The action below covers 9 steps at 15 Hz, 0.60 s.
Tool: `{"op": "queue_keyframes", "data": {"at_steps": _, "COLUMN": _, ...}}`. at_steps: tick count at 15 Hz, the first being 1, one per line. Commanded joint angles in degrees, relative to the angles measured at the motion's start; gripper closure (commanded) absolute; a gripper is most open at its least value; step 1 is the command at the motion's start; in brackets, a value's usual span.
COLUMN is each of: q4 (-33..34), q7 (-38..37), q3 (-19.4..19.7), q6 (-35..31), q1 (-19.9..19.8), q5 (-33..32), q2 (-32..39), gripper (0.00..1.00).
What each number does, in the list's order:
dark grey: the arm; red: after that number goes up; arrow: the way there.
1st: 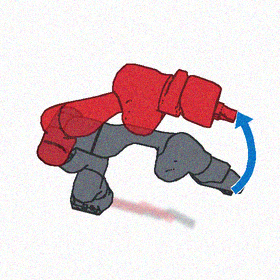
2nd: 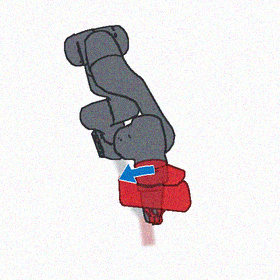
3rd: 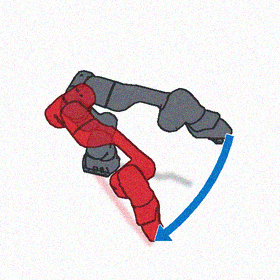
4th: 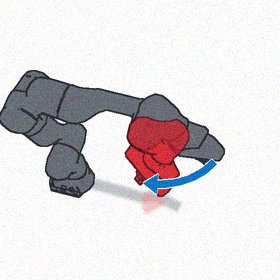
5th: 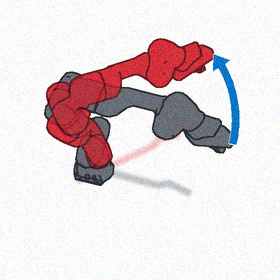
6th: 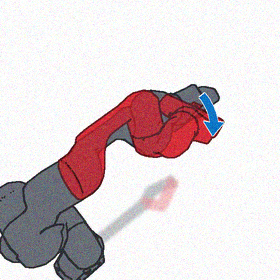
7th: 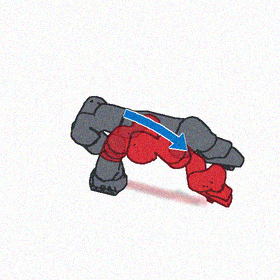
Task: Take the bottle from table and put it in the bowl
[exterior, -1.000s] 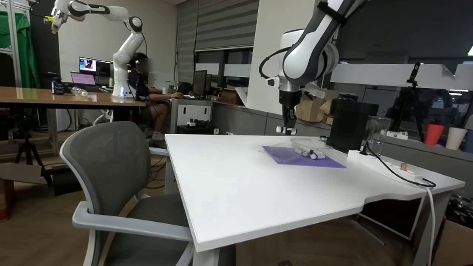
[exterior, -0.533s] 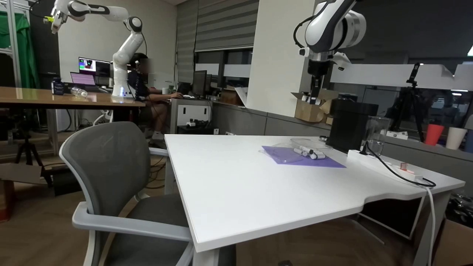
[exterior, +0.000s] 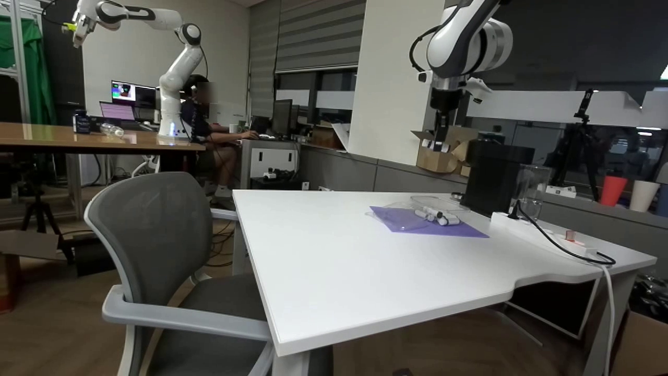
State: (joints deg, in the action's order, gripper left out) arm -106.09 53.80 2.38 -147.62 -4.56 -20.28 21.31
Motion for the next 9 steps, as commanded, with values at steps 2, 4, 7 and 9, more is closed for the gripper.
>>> {"op": "queue_keyframes", "data": {"at_steps": 2, "q4": 3.10, "q7": 0.70, "q3": 0.10, "q6": -0.70, "q1": -1.30, "q5": 0.15, "q2": 2.75, "gripper": 0.93}}
{"op": "queue_keyframes", "data": {"at_steps": 4, "q4": 6.52, "q7": 0.82, "q3": 0.90, "q6": -2.82, "q1": -2.83, "q5": 0.42, "q2": 6.22, "gripper": 0.93}}
{"op": "queue_keyframes", "data": {"at_steps": 7, "q4": 12.37, "q7": 2.19, "q3": 0.64, "q6": -5.99, "q1": -6.36, "q5": 2.38, "q2": 12.18, "gripper": 0.93}}
{"op": "queue_keyframes", "data": {"at_steps": 9, "q4": 16.43, "q7": 2.83, "q3": 0.10, "q6": -7.05, "q1": -8.43, "q5": 3.84, "q2": 16.39, "gripper": 0.93}}
